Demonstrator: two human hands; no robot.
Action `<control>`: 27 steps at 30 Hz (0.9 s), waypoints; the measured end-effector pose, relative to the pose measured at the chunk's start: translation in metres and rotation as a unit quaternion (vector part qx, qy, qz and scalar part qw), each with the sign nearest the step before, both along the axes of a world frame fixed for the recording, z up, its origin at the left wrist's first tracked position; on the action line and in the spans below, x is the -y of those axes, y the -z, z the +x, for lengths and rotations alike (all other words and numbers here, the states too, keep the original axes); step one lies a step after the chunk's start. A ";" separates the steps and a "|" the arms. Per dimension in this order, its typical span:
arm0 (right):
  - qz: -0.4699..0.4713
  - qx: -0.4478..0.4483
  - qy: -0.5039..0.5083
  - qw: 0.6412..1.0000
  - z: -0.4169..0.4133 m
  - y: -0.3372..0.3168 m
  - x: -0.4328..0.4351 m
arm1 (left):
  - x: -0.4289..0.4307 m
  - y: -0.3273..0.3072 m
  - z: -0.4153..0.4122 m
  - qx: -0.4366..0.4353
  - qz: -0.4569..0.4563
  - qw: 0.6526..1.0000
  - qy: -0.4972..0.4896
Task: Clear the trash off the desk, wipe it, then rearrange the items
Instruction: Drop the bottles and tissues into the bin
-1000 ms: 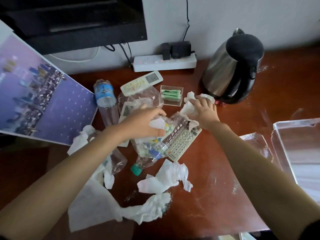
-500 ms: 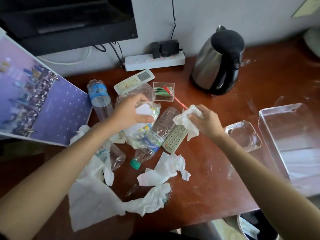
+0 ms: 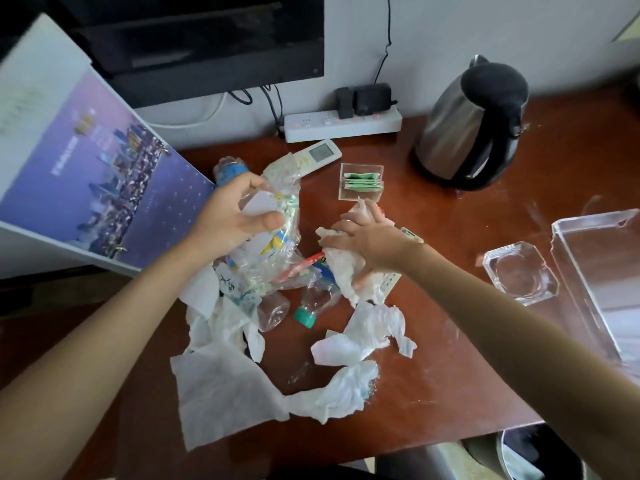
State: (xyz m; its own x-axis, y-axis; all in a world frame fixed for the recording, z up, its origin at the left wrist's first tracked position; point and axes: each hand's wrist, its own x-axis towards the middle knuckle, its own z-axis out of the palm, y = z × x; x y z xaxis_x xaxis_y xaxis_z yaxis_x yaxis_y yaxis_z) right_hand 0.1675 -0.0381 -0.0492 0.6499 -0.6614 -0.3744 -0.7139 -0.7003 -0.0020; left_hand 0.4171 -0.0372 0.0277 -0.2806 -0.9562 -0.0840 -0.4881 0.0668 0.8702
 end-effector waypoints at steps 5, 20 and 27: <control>-0.028 -0.027 -0.035 0.999 0.010 -0.003 0.008 | -0.003 -0.012 0.005 -0.041 -0.007 0.999 0.001; 0.090 0.240 0.497 0.829 -0.141 -0.081 -0.092 | 0.003 -0.074 -0.096 -0.088 -0.077 0.992 0.047; 0.050 0.299 0.575 0.760 -0.229 -0.095 -0.167 | -0.042 -0.080 -0.206 -0.007 -0.082 0.978 0.189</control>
